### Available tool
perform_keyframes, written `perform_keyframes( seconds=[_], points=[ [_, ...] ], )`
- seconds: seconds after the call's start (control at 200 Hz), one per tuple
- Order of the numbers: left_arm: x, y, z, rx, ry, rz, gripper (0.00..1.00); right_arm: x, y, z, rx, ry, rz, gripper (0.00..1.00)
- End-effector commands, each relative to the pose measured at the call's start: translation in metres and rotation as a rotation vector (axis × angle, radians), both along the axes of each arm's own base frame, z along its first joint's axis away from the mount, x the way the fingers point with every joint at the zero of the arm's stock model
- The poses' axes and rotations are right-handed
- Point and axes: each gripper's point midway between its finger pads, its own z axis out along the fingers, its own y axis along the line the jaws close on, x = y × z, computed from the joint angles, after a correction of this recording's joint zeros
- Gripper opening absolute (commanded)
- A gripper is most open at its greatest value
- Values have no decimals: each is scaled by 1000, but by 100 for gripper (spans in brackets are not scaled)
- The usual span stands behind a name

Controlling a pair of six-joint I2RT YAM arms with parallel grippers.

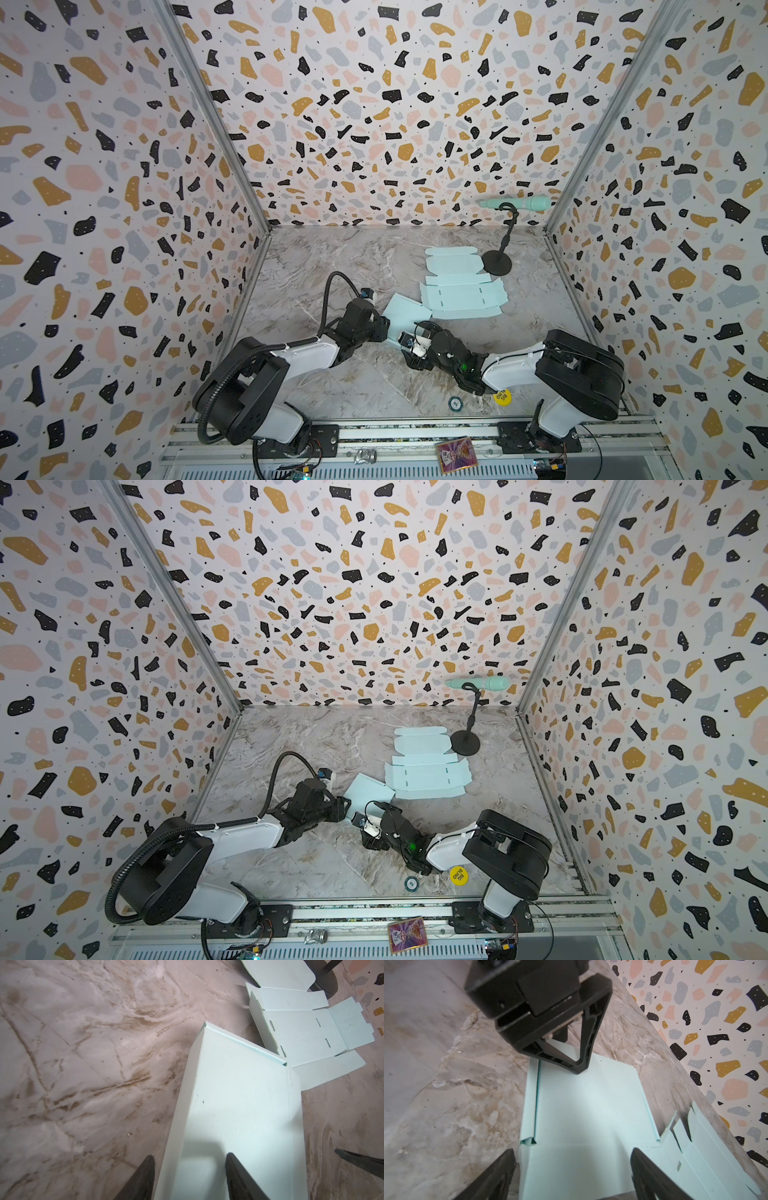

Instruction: Fold the paper box

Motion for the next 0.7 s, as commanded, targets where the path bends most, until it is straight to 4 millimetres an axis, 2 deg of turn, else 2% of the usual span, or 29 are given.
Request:
perform_keyframes(
  seconds=[0.0,0.13,0.696],
  points=[
    [-14,7,-22,56,63,-19,56,9,7,11,20,-24,-17,87],
    [-13,6,-22,55,63,-21,56,12,8,4,6,-18,-31,87],
    [-13,6,-27,62,68,-22,56,11,-1,7,42,5,-48,76]
  ],
)
